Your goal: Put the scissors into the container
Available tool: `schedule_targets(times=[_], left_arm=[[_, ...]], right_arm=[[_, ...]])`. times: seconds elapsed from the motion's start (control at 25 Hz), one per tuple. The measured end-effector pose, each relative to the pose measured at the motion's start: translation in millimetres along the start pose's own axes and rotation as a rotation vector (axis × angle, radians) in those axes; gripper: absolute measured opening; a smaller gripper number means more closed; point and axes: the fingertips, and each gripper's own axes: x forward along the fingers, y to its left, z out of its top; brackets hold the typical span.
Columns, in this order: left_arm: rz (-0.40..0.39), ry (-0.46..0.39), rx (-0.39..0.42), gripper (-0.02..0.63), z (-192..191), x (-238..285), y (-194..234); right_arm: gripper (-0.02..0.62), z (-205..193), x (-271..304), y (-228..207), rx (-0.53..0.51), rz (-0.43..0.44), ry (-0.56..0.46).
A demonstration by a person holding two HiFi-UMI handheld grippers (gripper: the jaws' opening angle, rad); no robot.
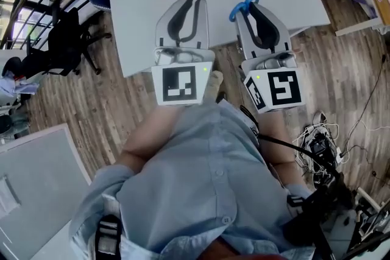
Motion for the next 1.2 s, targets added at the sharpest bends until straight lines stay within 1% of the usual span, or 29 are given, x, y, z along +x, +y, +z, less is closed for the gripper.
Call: schedule_targets(times=[0.32,0.48,0.64,0.8,0.92,1.04,1.2], left_arm=[[0.048,0.028,-0.025,0.040,-32,64,40],[0.068,0.030,-0.032,0.040,-42,105,55],[0.089,0.029,-0.040,0.040,-51,134,81],[0.105,0.007,-0.049,0.040,-49,163,106],[0.107,-0.012,-0.024,0.040,-42,180,118],[0.120,-0.027,-0.019,0.040,-35,195,130],[0.142,0.006,-0.007,0.040,-45,207,142]], right_arm=[[0.086,-18,70,-25,-0.014,0.043,0.030],[0.086,-28,108,-46,-0.019,0.071,0.048],[0.086,-30,150,-52,-0.030,0.095,0.050],[0.086,-25,192,-54,-0.051,0.126,0.044],[0.086,-18,215,-57,-0.063,0.146,0.030],[0.086,-12,236,-62,-0.066,0.158,0.024],[0.086,-17,257,-65,-0.071,0.192,0.038]])
